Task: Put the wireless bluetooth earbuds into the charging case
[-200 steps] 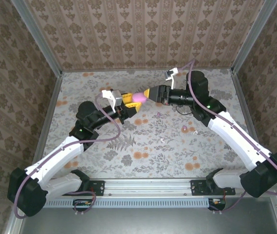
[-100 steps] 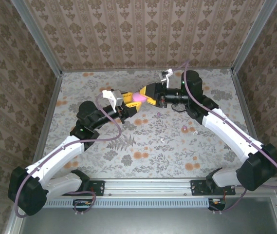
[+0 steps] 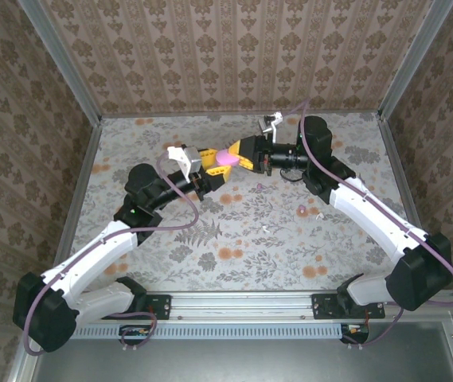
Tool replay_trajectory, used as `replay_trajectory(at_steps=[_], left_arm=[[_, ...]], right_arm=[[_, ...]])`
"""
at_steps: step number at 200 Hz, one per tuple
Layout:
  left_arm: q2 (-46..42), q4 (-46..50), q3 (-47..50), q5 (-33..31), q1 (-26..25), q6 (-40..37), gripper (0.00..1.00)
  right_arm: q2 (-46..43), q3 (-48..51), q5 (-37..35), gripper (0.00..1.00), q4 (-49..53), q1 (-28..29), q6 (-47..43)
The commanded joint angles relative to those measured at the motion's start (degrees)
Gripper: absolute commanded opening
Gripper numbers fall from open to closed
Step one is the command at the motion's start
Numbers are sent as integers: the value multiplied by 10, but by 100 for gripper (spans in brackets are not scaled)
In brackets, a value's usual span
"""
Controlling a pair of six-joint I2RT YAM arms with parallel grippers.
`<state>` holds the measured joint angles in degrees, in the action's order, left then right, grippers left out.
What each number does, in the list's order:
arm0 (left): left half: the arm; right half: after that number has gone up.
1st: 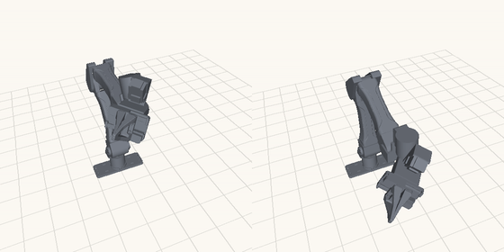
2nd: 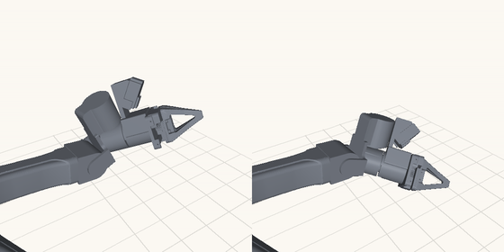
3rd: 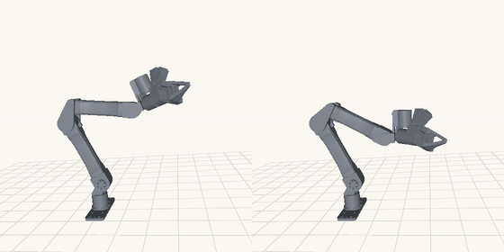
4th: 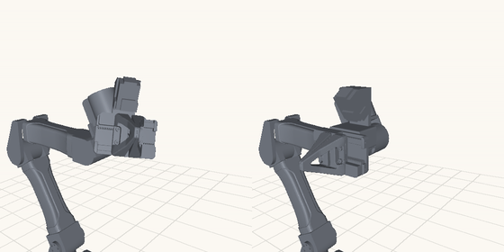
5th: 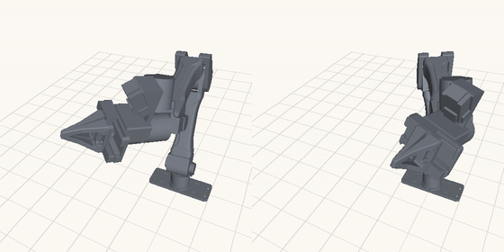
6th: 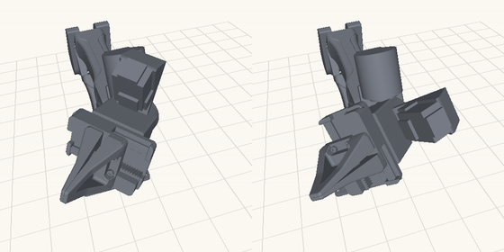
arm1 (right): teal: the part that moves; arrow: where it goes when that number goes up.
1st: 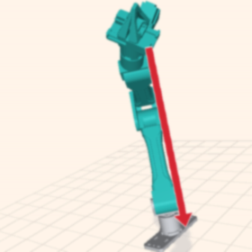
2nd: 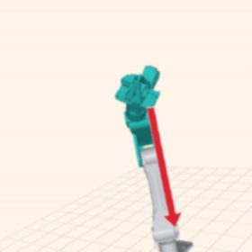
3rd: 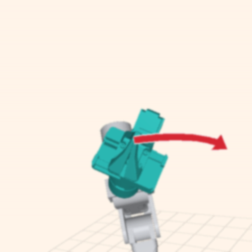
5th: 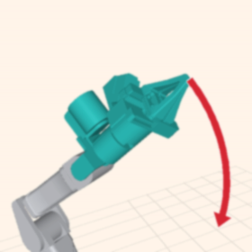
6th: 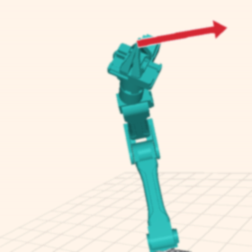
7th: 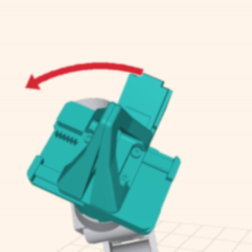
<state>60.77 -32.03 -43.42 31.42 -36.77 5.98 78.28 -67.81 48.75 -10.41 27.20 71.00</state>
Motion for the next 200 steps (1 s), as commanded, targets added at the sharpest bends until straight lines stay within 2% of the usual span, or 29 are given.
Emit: replay_trajectory(at_steps=[1,35,200], left_arm=[[-6,13,-19,0,-5,-18,40],[-5,22,-22,0,-5,-20,41],[2,30,-26,5,-4,-21,53]], right_arm=[[-5,12,7,29,-31,2,15],[-3,26,4,27,-73,2,42],[-7,45,-8,25,-103,1,63]])
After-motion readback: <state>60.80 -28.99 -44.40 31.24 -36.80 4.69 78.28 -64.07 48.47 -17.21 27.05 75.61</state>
